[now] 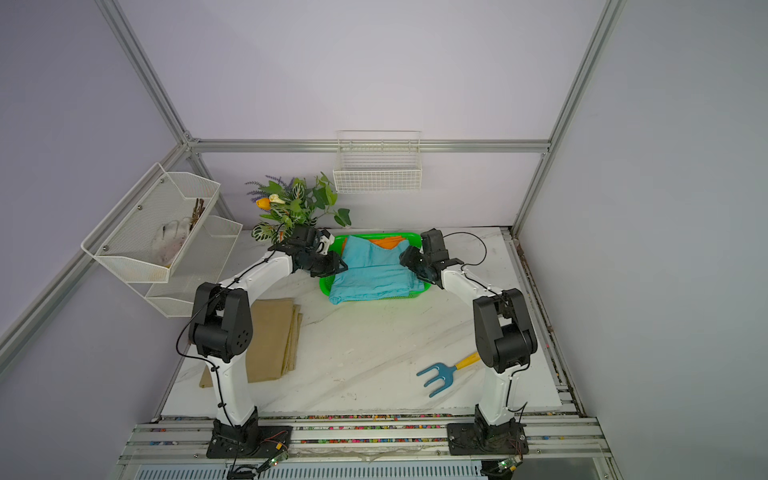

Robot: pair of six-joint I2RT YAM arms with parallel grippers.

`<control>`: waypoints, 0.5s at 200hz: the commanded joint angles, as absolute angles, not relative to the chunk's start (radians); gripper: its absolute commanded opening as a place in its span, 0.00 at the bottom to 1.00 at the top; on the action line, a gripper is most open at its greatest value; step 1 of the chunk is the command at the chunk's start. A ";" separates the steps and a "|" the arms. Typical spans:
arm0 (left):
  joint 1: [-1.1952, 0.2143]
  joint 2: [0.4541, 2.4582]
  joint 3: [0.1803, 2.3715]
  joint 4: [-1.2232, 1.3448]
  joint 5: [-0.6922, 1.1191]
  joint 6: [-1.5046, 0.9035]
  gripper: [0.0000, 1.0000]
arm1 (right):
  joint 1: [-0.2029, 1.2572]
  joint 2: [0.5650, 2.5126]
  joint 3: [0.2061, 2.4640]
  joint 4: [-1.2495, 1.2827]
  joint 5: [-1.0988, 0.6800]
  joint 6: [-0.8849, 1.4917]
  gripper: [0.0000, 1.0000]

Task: Put the folded long pants in the basket
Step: Place the long pant in the basket.

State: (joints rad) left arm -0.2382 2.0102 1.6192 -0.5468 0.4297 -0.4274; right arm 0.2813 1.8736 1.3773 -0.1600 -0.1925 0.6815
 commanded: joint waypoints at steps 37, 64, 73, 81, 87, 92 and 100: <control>-0.227 1.888 1.640 -0.554 0.427 -0.471 0.95 | 0.291 1.690 1.469 -0.430 -0.141 0.508 0.61; -0.232 1.830 1.562 -0.488 0.451 -0.504 0.97 | 0.322 1.631 1.436 -0.512 -0.133 0.481 0.57; -0.233 1.819 1.540 -0.468 0.467 -0.514 0.98 | 0.339 1.620 1.420 -0.529 -0.136 0.477 0.55; -0.233 1.811 1.520 -0.452 0.484 -0.522 0.99 | 0.358 1.615 1.406 -0.545 -0.135 0.469 0.53; -0.234 1.805 1.507 -0.445 0.490 -0.527 0.99 | 0.374 1.613 1.397 -0.557 -0.131 0.466 0.51; -0.235 1.801 1.495 -0.438 0.495 -0.530 0.99 | 0.389 1.612 1.391 -0.565 -0.129 0.465 0.51; -0.236 1.792 1.475 -0.429 0.500 -0.533 1.00 | 0.413 1.611 1.378 -0.570 -0.131 0.468 0.51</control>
State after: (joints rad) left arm -0.2356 1.8328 1.5219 -0.4938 0.4564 -0.5014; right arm 0.3515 1.6039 1.4254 -0.4629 -0.1410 0.4995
